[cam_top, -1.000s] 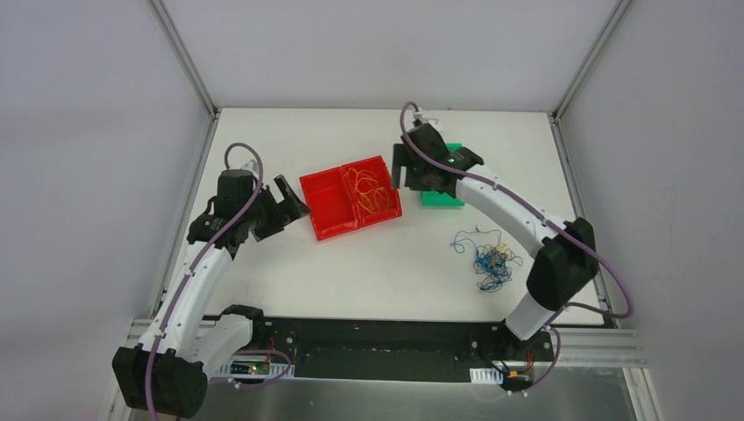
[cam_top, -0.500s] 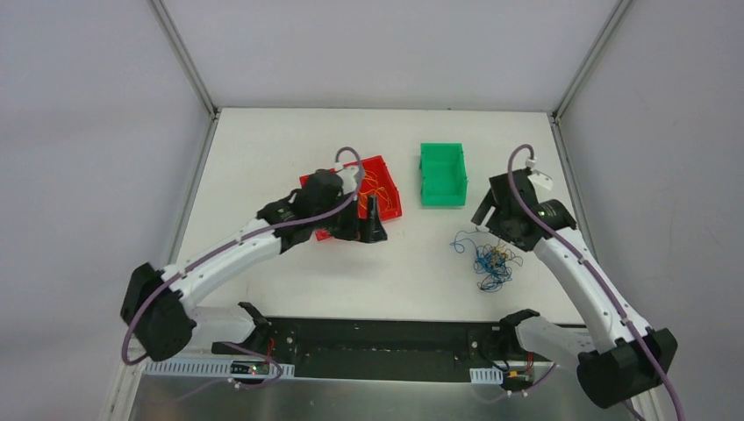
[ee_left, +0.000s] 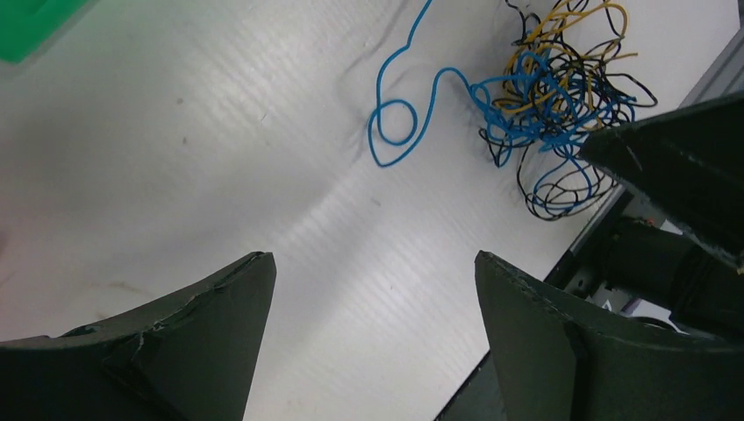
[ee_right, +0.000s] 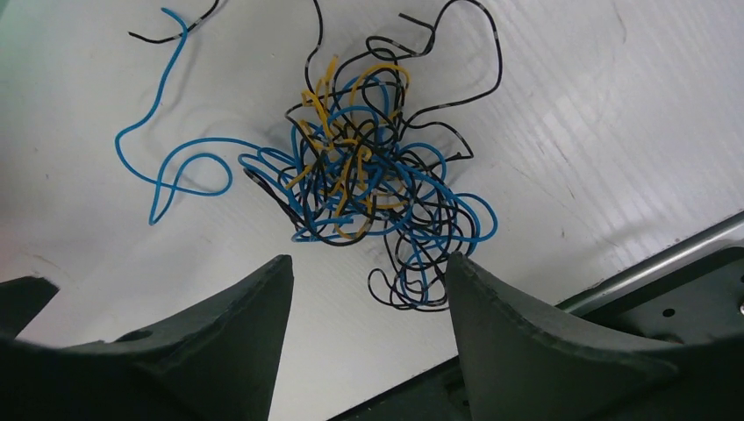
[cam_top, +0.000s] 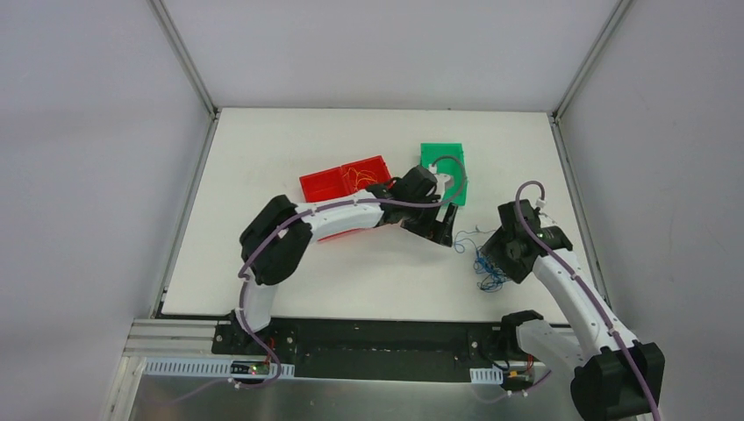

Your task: Untangle the cables

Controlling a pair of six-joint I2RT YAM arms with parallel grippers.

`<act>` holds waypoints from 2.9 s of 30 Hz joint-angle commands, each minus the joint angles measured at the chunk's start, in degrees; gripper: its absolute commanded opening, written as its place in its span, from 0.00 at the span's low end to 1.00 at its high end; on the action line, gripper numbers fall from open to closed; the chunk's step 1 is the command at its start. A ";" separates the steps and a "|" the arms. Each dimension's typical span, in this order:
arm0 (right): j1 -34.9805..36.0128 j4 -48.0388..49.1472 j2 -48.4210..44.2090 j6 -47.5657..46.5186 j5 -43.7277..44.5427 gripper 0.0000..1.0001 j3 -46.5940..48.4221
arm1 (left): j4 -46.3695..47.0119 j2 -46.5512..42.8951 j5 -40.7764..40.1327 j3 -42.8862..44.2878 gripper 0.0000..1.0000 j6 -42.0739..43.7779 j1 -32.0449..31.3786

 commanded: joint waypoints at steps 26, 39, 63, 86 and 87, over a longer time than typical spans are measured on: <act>-5.31 9.81 2.22 2.21 -4.39 0.44 -3.43 | 2.38 10.96 -6.31 11.32 0.00 0.49 -3.31; -14.17 8.32 3.77 6.12 -2.20 0.45 -5.27 | -5.19 -25.94 -13.14 -9.23 0.00 1.78 2.21; -16.39 7.94 -7.83 -8.74 -14.62 0.90 2.19 | -32.25 -48.24 -26.84 -11.70 0.00 1.30 18.61; -16.39 7.60 -0.40 1.40 -10.44 0.76 -3.86 | -23.47 -25.19 -25.77 -9.49 0.59 1.62 22.90; -16.39 9.19 -0.22 1.63 -12.60 0.72 -4.87 | -22.15 -27.09 -24.87 -10.47 0.63 1.41 22.85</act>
